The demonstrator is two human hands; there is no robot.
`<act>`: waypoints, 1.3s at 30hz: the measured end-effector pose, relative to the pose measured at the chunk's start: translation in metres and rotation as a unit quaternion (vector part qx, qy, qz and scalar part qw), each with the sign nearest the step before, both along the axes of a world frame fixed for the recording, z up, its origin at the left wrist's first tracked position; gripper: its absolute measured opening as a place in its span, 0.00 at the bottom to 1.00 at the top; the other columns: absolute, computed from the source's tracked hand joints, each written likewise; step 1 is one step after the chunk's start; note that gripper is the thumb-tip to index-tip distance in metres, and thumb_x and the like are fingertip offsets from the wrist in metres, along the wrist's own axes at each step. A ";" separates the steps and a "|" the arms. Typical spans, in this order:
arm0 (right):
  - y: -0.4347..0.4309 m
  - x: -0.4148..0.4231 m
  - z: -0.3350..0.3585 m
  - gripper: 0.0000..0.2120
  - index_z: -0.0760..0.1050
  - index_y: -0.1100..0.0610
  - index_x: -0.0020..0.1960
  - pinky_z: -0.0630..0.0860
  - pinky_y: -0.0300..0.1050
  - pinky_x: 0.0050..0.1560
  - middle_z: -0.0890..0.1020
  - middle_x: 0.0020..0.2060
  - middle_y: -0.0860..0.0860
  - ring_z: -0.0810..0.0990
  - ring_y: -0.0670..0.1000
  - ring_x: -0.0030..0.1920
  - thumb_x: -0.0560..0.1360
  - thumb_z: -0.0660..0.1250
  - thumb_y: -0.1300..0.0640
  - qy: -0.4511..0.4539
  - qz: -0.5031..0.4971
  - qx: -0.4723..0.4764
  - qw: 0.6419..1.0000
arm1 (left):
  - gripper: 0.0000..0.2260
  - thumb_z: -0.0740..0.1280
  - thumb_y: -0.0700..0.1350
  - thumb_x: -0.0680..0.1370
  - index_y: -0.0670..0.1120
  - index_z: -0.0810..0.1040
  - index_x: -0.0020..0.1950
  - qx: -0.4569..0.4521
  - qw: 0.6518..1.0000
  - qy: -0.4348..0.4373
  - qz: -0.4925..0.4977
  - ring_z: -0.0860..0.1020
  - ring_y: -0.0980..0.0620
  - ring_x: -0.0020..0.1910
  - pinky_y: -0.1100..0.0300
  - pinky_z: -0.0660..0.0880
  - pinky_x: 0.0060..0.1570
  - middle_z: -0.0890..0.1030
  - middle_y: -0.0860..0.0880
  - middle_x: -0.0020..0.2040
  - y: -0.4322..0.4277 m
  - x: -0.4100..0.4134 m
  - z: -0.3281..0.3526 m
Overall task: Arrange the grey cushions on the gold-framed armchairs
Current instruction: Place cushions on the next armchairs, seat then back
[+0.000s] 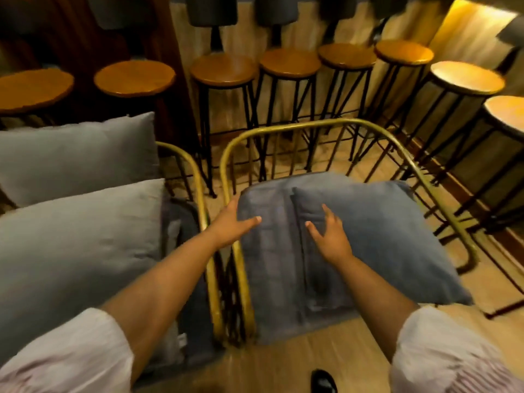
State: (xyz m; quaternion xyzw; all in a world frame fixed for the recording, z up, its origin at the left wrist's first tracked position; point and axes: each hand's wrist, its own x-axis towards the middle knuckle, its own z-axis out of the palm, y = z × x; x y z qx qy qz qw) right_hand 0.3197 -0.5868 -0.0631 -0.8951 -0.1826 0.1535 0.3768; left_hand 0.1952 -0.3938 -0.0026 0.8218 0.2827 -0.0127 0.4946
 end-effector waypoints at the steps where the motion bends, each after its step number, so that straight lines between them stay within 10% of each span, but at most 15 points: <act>1: -0.017 0.016 -0.003 0.33 0.53 0.58 0.78 0.60 0.52 0.72 0.59 0.76 0.59 0.60 0.59 0.75 0.78 0.63 0.50 0.008 -0.012 -0.004 1.000 | 0.37 0.70 0.50 0.74 0.42 0.55 0.76 -0.021 1.000 -0.001 0.005 0.63 0.50 0.73 0.65 0.62 0.67 0.61 0.48 0.75 -0.016 0.017 -0.003; 16: -0.212 0.276 -0.128 0.41 0.54 0.48 0.78 0.59 0.59 0.74 0.59 0.75 0.62 0.59 0.64 0.75 0.71 0.65 0.34 0.111 -0.137 -0.155 0.972 | 0.28 0.63 0.48 0.79 0.42 0.59 0.75 -0.167 0.959 0.095 0.209 0.65 0.45 0.72 0.58 0.61 0.67 0.66 0.47 0.72 -0.147 0.201 -0.170; 21: -0.240 0.301 -0.160 0.59 0.52 0.40 0.76 0.63 0.61 0.72 0.61 0.76 0.57 0.64 0.65 0.72 0.50 0.67 0.23 0.200 -0.180 -0.078 0.960 | 0.33 0.67 0.52 0.76 0.41 0.59 0.75 -0.172 0.939 0.117 0.274 0.68 0.42 0.71 0.53 0.64 0.69 0.66 0.41 0.74 -0.148 0.211 -0.214; 39: -0.212 0.267 -0.149 0.47 0.65 0.39 0.71 0.72 0.57 0.67 0.75 0.68 0.45 0.75 0.54 0.66 0.56 0.74 0.29 0.175 -0.156 0.103 0.967 | 0.56 0.64 0.78 0.48 0.62 0.56 0.74 -0.116 0.933 0.132 0.314 0.65 0.36 0.70 0.37 0.63 0.68 0.66 0.41 0.72 -0.162 0.185 -0.196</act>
